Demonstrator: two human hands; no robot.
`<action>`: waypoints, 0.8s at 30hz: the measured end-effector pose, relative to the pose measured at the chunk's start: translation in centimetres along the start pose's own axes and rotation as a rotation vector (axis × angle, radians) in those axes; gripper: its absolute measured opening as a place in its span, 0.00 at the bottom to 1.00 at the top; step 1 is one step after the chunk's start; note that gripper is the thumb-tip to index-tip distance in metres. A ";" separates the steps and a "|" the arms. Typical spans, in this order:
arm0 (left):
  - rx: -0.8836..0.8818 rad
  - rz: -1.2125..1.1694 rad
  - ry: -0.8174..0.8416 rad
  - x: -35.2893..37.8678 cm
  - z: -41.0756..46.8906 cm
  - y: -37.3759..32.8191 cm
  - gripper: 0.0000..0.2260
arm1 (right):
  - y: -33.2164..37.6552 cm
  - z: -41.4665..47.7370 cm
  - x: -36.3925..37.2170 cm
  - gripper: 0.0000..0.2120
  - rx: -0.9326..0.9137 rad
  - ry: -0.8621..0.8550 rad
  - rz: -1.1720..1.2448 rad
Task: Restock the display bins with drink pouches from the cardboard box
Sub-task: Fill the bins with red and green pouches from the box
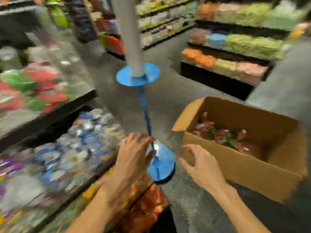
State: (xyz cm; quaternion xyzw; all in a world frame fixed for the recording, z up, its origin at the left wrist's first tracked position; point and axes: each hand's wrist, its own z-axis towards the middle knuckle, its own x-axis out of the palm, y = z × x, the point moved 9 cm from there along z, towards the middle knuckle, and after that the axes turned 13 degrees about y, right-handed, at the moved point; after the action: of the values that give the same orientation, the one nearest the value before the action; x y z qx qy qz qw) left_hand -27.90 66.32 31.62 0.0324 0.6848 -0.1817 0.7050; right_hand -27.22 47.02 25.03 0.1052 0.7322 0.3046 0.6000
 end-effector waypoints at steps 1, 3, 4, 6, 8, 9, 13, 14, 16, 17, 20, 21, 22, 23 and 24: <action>0.041 0.013 0.047 2.2 2.7 -2.2 0.14 | -3.3 -0.4 -0.9 0.19 0.073 0.005 -0.007; 0.115 0.023 0.150 6.4 7.3 -6.1 0.14 | -8.6 -1.0 -2.3 0.19 0.204 0.013 -0.003; 0.150 0.016 0.201 8.4 9.5 -7.7 0.14 | -11.0 -1.2 -2.8 0.20 0.264 0.017 0.002; 0.199 -0.036 0.291 11.8 13.3 -10.5 0.14 | -15.2 -1.1 -3.5 0.21 0.366 0.030 0.028; 0.205 -0.113 0.422 15.7 17.2 -12.2 0.14 | -19.0 -0.5 -3.8 0.25 0.457 0.044 0.090; 0.193 -0.141 0.476 17.6 19.1 -12.6 0.14 | -20.7 -0.1 -3.8 0.27 0.500 0.053 0.134; 0.128 -0.275 0.557 24.7 27.6 -12.8 0.10 | -27.2 3.0 -4.0 0.23 0.602 0.073 0.195; 0.108 -0.286 0.591 26.6 29.5 -12.5 0.11 | -28.7 4.1 -4.1 0.21 0.618 0.065 0.191; 0.082 -0.292 0.672 30.4 33.2 -11.6 0.13 | -31.7 6.8 -3.9 0.19 0.672 0.083 0.205; 0.072 -0.297 0.718 32.3 35.0 -11.0 0.13 | -33.2 8.2 -3.3 0.18 0.701 0.112 0.218; -0.004 -0.356 0.867 38.4 38.8 -8.7 0.15 | -37.1 11.8 -0.1 0.20 0.788 0.290 0.280; -0.019 -0.376 0.916 40.3 39.6 -8.1 0.15 | -38.2 12.5 1.2 0.20 0.816 0.347 0.311; -0.023 -0.383 0.966 41.8 40.0 -7.8 0.15 | -39.1 13.1 2.4 0.19 0.847 0.386 0.348; -0.018 -0.378 1.013 42.8 40.1 -7.8 0.15 | -39.9 13.4 3.4 0.19 0.876 0.406 0.389; -0.010 -0.364 1.071 43.6 40.0 -8.0 0.16 | -40.7 13.6 4.5 0.19 0.909 0.419 0.437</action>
State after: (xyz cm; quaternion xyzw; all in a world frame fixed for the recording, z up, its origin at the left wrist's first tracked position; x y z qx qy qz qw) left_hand 7.70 37.84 -6.92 -0.0019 0.9422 -0.2555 0.2168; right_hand -6.95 21.46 -3.19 0.4409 0.8550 0.0894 0.2581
